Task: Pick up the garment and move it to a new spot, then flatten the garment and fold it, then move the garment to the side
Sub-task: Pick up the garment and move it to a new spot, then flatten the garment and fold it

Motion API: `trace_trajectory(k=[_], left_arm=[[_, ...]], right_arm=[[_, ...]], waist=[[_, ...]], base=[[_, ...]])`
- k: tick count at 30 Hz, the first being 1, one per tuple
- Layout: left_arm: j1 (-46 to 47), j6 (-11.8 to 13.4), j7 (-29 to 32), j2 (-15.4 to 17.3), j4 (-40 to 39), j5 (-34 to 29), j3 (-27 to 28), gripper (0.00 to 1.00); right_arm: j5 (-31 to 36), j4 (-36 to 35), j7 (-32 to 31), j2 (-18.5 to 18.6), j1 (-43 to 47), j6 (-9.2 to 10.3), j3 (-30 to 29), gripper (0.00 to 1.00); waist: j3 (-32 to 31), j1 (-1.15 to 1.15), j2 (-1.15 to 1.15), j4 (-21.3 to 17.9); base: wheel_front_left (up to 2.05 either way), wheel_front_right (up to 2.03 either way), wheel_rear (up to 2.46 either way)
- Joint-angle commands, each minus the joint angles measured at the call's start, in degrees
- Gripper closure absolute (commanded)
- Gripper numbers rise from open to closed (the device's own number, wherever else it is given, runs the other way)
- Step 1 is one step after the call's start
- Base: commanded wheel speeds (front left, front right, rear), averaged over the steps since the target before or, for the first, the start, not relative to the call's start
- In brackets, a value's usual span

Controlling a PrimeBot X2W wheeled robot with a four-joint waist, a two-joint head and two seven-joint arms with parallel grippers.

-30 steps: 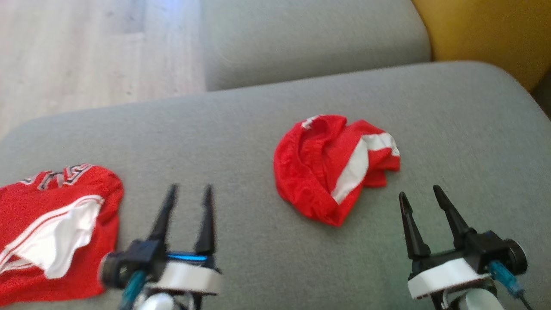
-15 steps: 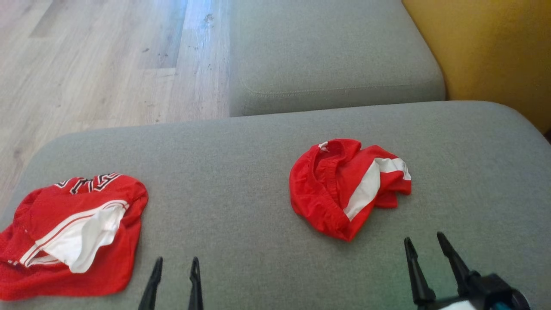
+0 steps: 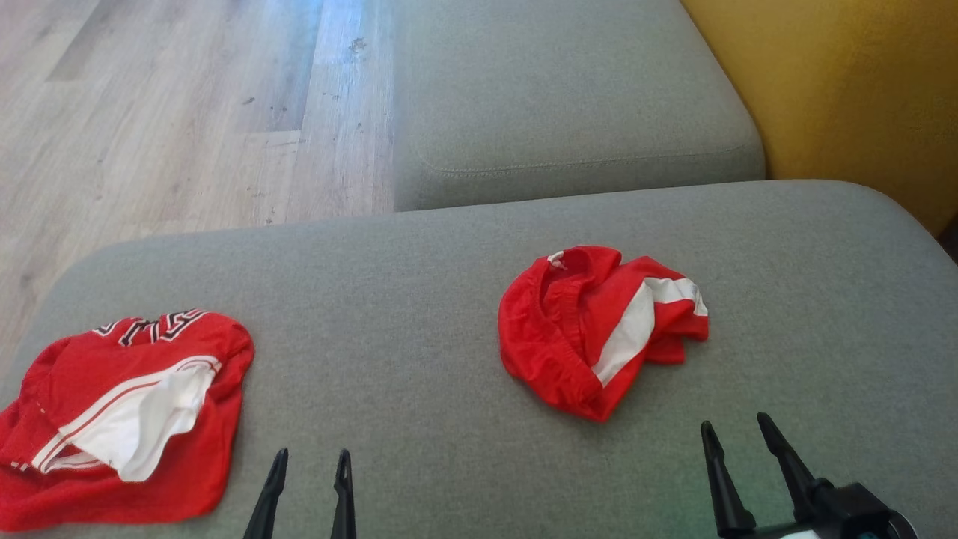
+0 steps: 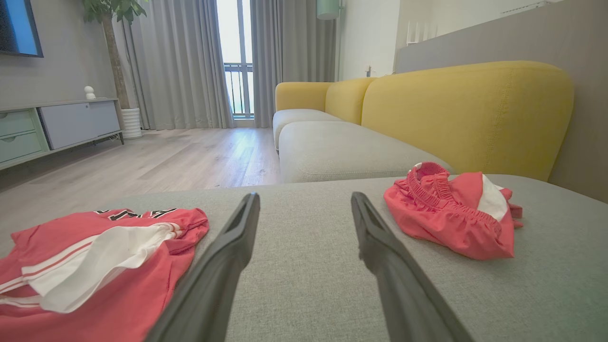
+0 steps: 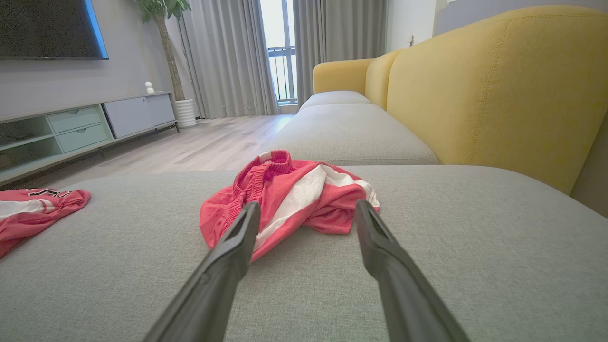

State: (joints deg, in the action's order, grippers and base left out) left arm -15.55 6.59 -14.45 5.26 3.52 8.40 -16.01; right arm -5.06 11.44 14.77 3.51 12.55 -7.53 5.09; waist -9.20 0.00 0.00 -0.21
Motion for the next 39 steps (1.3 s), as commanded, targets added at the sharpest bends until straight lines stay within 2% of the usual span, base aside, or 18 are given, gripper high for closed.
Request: trace_trajectory(k=[1,12,26,33,39], left_arm=[[2.22,-0.31,-0.54,-0.90,-1.42,-0.67,2.65,0.00],[1.82,-1.81,-0.54,-1.85,-0.69,-2.08,3.57,0.00],[1.66,-2.33,-0.54,-2.27,-0.34,-2.50,3.80,0.00],[2.79,-2.59,-0.54,-2.33,0.26,-3.80,2.48,0.00],[7.77,-3.76,-0.54,-2.36,3.40,-4.99,-1.20,0.00]], right_arm=[[-0.41,-1.91,0.23,0.58,-1.93,0.04,1.40,0.00],[-0.48,-1.78,0.23,0.72,-1.66,0.04,1.53,0.00],[-0.35,-1.91,0.23,1.06,-1.96,0.04,2.13,0.00],[-0.21,-2.30,0.23,1.37,-2.60,0.04,2.65,0.00],[-0.13,-2.73,0.23,1.74,-4.07,0.04,3.51,0.00]], waist=[[-0.08,0.00,0.00,0.04],[-0.53,0.00,0.00,0.27],[-0.20,0.00,0.00,-0.79],[1.55,0.00,0.00,-3.45],[4.22,0.00,0.00,-7.22]], base=[[0.00,0.00,0.00],[0.00,0.00,0.00],[0.00,0.00,0.00],[0.00,0.00,0.00],[0.00,0.00,0.00]])
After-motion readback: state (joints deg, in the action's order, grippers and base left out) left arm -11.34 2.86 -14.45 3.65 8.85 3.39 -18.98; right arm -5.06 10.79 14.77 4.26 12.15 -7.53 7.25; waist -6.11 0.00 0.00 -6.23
